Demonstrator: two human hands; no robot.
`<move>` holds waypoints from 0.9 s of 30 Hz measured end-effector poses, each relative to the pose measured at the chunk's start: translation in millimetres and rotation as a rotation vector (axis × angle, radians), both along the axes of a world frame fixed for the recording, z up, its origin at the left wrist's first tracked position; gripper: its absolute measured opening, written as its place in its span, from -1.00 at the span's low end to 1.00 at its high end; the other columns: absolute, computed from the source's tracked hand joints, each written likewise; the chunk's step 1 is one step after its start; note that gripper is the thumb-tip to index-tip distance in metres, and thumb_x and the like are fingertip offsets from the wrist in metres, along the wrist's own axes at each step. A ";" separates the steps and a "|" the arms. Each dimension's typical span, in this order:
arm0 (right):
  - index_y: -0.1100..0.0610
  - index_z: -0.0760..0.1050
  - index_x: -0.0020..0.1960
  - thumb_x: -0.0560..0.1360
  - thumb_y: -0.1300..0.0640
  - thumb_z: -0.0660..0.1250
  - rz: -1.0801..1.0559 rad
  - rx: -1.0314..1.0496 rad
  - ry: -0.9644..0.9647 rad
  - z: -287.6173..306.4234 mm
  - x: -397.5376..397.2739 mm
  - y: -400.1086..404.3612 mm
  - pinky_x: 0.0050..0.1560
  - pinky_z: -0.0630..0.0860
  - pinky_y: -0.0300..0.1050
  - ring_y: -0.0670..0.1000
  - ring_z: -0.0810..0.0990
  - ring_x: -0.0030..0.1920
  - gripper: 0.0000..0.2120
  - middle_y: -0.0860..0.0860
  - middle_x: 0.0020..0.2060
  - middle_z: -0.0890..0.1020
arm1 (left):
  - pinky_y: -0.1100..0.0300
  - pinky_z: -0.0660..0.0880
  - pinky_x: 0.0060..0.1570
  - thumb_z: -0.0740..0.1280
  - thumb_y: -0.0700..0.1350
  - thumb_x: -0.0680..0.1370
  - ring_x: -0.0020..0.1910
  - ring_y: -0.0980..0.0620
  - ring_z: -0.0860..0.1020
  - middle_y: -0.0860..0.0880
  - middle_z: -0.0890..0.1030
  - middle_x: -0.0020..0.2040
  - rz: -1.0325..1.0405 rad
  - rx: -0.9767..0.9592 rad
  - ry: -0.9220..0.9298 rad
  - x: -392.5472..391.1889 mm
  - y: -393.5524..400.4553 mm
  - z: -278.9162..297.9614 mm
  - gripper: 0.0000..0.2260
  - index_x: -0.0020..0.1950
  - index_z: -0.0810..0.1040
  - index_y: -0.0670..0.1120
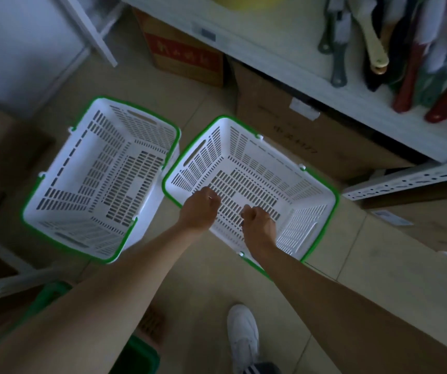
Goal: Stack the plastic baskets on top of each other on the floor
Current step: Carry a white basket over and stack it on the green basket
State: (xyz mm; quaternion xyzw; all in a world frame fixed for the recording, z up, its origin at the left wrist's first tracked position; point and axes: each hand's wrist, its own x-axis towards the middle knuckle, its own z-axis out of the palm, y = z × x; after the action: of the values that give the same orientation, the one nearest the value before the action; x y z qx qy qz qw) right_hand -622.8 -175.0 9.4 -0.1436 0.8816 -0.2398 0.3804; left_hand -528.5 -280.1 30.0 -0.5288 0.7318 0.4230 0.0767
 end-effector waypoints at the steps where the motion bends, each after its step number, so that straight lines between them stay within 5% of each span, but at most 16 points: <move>1: 0.21 0.58 0.03 0.64 -0.08 0.08 -0.013 -0.004 -0.002 -1.2 -4.8 -0.4 -0.12 0.51 -0.02 0.22 0.62 -0.06 -0.57 0.20 -0.07 0.66 | 0.06 0.49 0.16 0.18 -0.09 0.63 0.16 -0.09 0.58 -0.12 0.62 0.17 -0.033 -0.003 -0.007 -3.8 -4.5 -0.8 -0.74 0.21 0.54 -0.17; 13: 0.17 0.58 0.01 0.62 -0.13 0.07 -0.295 0.055 -0.095 -19.2 -41.8 -0.7 -0.08 0.61 0.05 0.19 0.66 -0.10 -0.56 0.17 -0.07 0.68 | -0.03 0.49 0.13 0.22 -0.10 0.61 0.15 -0.22 0.56 -0.24 0.58 0.16 -0.348 -0.176 -0.101 -41.6 -43.9 -27.2 -0.73 0.20 0.54 -0.22; 21: 0.27 0.52 0.21 0.65 0.00 0.07 -0.544 0.209 -0.040 -44.6 -73.5 7.7 0.07 0.46 -0.06 0.22 0.59 0.13 -0.59 0.23 0.15 0.61 | -0.07 0.22 0.42 0.23 -0.10 0.60 0.48 -0.26 0.25 -0.28 0.26 0.51 -0.425 -0.408 -0.282 -59.6 -86.2 -59.1 -0.50 0.49 0.27 -0.28; 27: 0.26 0.45 0.19 0.60 0.05 0.08 -0.782 0.245 0.080 -55.1 -90.9 17.6 0.11 0.37 0.02 0.24 0.50 0.15 -0.66 0.21 0.21 0.50 | -0.04 0.03 0.51 0.19 -0.05 0.62 0.55 -0.26 0.07 -0.30 0.05 0.57 -0.338 -0.402 -0.395 -68.6 -113.0 -76.4 -0.37 0.58 -0.01 -0.26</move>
State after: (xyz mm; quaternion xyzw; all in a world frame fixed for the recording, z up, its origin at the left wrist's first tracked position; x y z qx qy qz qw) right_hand -713.7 -157.5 -45.8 0.2396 0.9057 -0.2539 0.2404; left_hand -597.1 -393.1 -46.4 -0.4761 0.8492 0.1405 0.1803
